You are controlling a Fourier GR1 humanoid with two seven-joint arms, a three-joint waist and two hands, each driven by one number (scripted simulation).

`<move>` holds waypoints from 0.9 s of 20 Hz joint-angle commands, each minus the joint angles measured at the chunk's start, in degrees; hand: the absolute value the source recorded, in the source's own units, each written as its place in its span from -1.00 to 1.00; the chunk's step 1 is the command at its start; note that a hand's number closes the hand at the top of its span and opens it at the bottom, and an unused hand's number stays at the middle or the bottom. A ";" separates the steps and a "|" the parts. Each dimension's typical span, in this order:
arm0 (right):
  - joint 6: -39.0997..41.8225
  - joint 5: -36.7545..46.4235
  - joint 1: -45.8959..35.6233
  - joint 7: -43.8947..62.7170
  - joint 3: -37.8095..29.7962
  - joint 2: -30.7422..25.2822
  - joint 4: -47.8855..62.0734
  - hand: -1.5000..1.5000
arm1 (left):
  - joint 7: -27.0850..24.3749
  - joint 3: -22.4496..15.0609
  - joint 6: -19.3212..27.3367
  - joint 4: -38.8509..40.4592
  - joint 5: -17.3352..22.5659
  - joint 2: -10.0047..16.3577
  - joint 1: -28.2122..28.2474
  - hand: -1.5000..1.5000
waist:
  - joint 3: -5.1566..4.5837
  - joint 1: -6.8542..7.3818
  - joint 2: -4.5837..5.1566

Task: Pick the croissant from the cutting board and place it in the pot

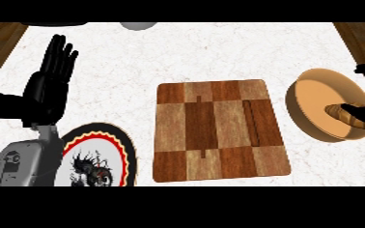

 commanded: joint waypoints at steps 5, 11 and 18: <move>-2.90 -9.29 -4.66 -7.09 -2.34 2.87 3.43 -1.00 | -0.25 0.06 0.18 0.23 -0.37 -0.46 -0.05 0.00 | 0.01 -0.18 -0.05; 1.47 -19.92 -7.11 4.26 -9.56 4.51 -0.65 -1.00 | -0.88 -0.07 0.25 2.04 -1.09 -0.62 -0.98 0.00 | -0.03 -0.77 -0.15; 2.52 -31.40 -6.46 3.51 -19.01 -0.58 2.50 -1.00 | -0.55 1.08 -0.81 1.57 -0.09 0.25 -0.20 0.00 | -0.01 -0.61 -0.09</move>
